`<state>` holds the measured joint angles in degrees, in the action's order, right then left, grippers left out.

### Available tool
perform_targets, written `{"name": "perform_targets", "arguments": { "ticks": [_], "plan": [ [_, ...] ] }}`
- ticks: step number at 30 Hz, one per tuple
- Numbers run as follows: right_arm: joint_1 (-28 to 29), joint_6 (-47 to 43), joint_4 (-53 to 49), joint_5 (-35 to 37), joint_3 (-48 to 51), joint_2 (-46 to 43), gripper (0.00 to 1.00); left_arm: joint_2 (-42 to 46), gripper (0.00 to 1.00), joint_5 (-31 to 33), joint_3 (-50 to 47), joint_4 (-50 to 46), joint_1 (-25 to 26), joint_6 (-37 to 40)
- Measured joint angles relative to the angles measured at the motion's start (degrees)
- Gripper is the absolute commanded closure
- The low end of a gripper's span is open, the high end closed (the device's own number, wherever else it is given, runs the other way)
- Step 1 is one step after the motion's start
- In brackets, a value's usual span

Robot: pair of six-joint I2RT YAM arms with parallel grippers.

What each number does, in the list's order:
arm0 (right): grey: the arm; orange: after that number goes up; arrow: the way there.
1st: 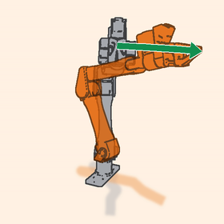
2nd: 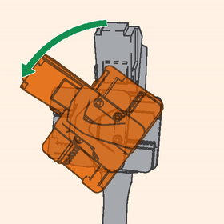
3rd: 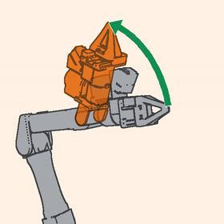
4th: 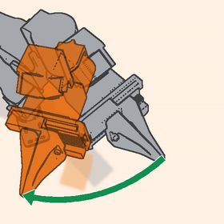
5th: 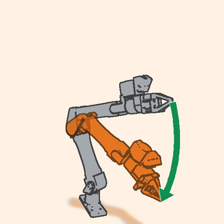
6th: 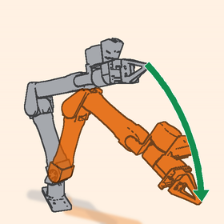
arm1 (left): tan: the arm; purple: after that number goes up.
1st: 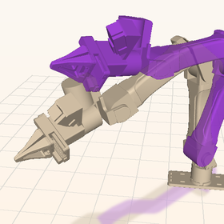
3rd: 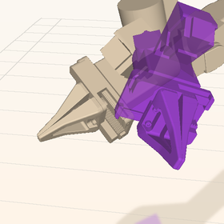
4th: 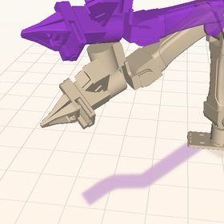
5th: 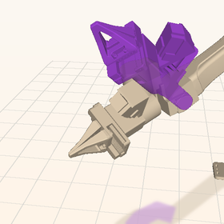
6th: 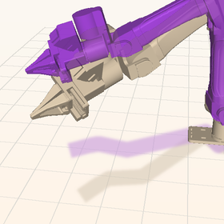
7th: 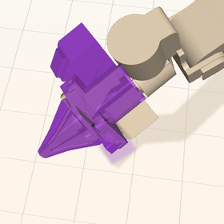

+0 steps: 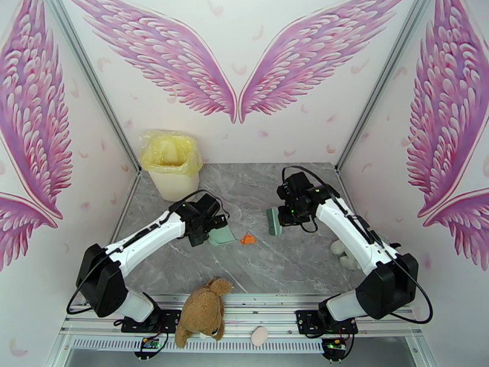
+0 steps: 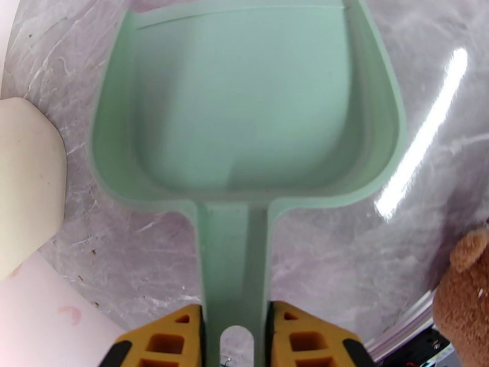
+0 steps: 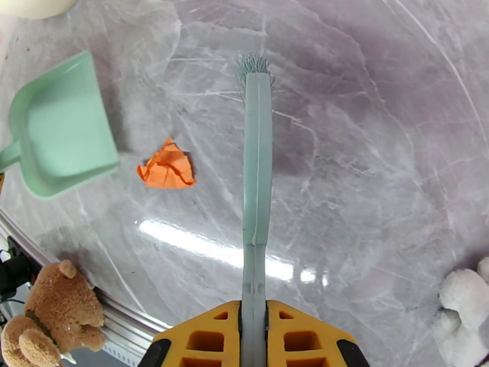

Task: Sweep away the paper scraps from the table

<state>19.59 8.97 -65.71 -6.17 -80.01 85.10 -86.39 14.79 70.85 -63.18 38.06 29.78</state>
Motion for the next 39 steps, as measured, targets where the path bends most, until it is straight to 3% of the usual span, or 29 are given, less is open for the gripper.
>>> {"name": "perform_targets", "arguments": {
  "ticks": [13, 28, 39],
  "plan": [
    [4.7, 3.2, -2.7, 4.8, -1.8, 1.9, 1.0, 4.2, 1.0, -1.4, -4.4, -1.3, 2.6, 5.4],
    [6.8, 5.5, -2.5, 3.8, -1.8, 3.1, 1.0, -2.8, 1.0, -9.2, -5.2, 5.5, 0.1, 10.7],
    [10.6, 6.5, -0.4, 3.8, -1.8, 7.5, 1.0, -6.5, 1.0, -10.7, -6.4, 12.2, -0.9, 11.6]
  ]
}}
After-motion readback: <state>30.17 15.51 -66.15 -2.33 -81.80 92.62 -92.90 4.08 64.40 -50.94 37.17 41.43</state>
